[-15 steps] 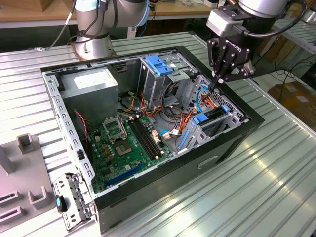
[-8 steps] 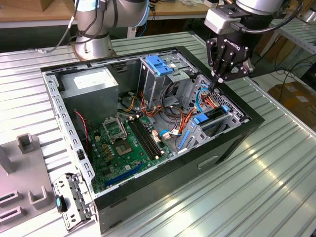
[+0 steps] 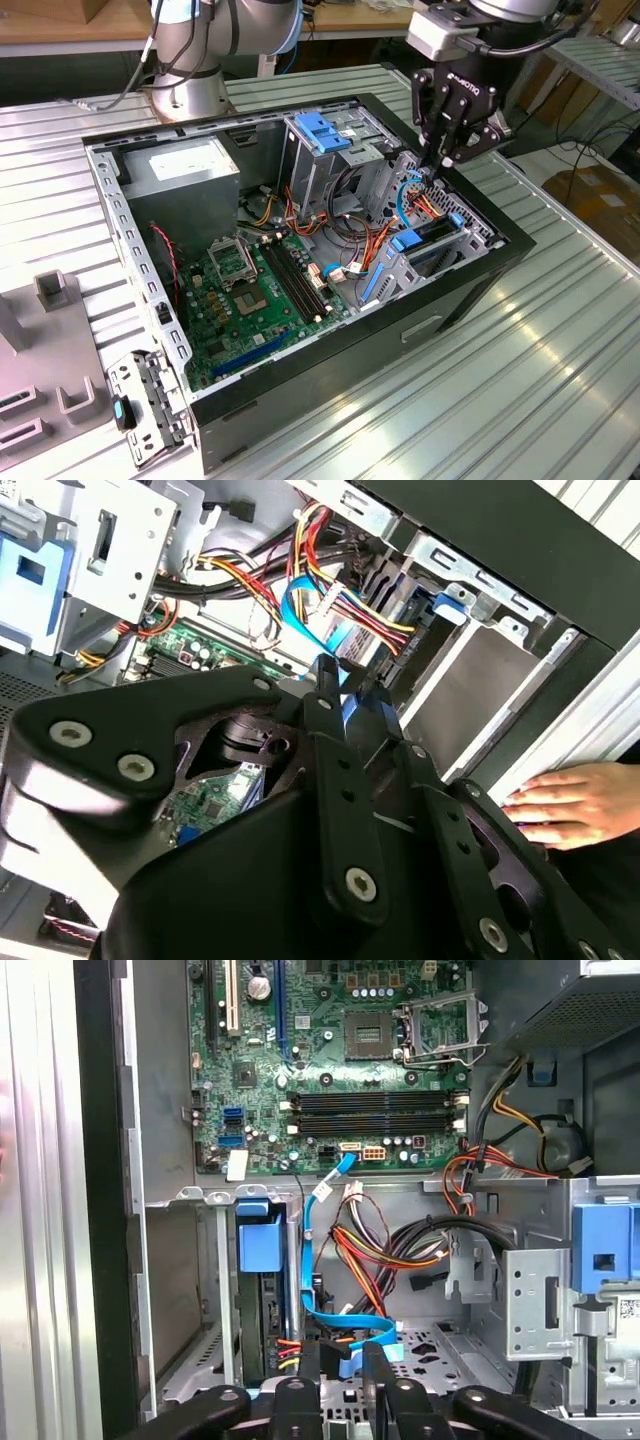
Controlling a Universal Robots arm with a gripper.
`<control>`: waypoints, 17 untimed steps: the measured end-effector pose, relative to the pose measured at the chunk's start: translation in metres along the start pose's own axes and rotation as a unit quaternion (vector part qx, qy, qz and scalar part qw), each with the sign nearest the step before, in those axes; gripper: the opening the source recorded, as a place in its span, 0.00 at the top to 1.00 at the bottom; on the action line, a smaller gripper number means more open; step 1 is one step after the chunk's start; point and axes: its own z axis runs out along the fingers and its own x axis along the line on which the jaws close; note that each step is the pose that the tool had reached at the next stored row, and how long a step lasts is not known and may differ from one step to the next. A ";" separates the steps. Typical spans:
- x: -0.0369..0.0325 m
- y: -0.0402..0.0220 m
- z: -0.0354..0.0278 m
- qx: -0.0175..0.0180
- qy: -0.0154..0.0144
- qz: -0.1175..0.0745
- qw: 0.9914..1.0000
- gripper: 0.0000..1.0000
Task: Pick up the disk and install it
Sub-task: 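Insert the second disk wire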
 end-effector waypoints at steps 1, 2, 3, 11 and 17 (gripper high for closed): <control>-0.0007 0.0000 0.0000 0.000 0.001 0.000 1.000 0.68; -0.0015 0.0001 -0.0001 0.000 0.003 0.000 1.000 0.68; -0.0028 0.0001 -0.0001 0.000 0.004 0.000 1.000 0.68; -0.0172 0.0008 0.0041 0.001 0.043 -0.002 0.999 0.62; -0.0287 0.0010 0.0078 0.002 0.058 -0.003 0.998 0.62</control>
